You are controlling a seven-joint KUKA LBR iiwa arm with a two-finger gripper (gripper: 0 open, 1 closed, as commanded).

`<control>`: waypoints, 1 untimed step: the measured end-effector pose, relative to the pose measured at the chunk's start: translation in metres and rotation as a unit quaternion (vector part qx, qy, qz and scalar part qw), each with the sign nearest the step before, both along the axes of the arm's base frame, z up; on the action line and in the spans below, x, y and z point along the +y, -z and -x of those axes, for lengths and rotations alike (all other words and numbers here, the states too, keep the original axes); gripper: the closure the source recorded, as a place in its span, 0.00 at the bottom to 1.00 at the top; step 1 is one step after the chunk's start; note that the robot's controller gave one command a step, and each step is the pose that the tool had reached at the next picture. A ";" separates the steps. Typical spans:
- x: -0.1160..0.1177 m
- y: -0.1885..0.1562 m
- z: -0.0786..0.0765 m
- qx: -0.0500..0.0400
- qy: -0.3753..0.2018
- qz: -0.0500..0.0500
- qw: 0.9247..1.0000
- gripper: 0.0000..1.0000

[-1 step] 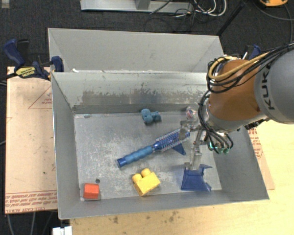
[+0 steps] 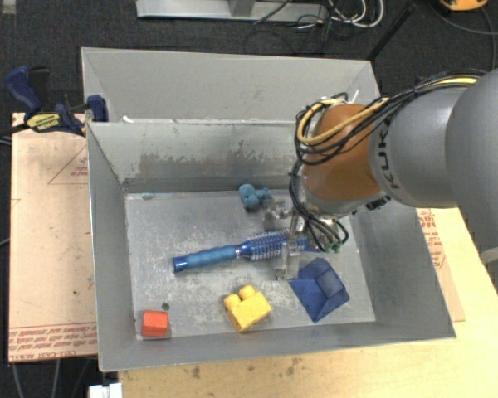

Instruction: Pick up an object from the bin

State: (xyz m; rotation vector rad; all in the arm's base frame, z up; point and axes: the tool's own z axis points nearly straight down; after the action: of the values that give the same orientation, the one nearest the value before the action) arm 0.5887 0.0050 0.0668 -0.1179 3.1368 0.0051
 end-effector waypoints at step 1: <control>0.000 0.000 -0.001 -0.001 0.000 0.000 1.000 0.00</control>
Offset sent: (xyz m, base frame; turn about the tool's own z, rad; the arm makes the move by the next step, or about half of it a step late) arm 0.0000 0.0000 0.0000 0.0000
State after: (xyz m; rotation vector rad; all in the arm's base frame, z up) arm 0.5893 0.0051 0.0672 -0.1187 3.1356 0.0058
